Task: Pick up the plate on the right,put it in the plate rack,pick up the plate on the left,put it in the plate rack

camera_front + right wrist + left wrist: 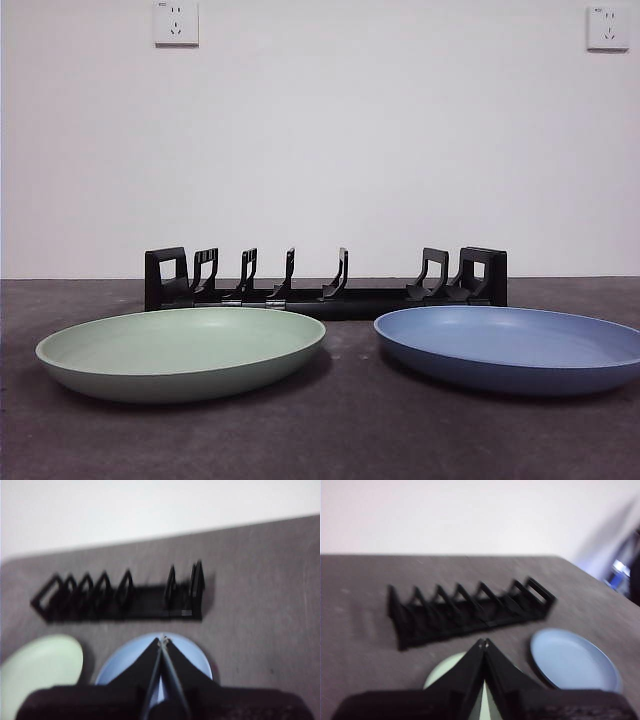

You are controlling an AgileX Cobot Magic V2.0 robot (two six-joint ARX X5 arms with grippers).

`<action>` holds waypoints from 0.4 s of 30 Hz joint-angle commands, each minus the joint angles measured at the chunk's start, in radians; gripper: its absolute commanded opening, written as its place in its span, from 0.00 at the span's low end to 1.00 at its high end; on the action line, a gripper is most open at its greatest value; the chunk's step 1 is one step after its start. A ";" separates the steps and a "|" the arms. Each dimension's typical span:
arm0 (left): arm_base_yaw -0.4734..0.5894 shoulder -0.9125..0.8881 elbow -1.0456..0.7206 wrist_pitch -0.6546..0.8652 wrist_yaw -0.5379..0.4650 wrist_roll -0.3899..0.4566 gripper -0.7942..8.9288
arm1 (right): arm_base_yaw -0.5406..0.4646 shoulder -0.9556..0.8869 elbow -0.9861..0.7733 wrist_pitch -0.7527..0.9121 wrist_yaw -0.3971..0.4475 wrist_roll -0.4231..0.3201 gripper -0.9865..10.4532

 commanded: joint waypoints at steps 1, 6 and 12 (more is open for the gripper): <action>0.003 0.058 0.076 -0.106 0.040 0.099 0.08 | 0.000 0.081 0.096 -0.124 -0.009 -0.094 0.08; 0.000 0.134 0.195 -0.274 0.058 0.199 0.08 | 0.000 0.207 0.229 -0.289 -0.035 -0.167 0.08; -0.043 0.159 0.242 -0.356 0.062 0.227 0.08 | 0.001 0.296 0.309 -0.426 -0.085 -0.242 0.08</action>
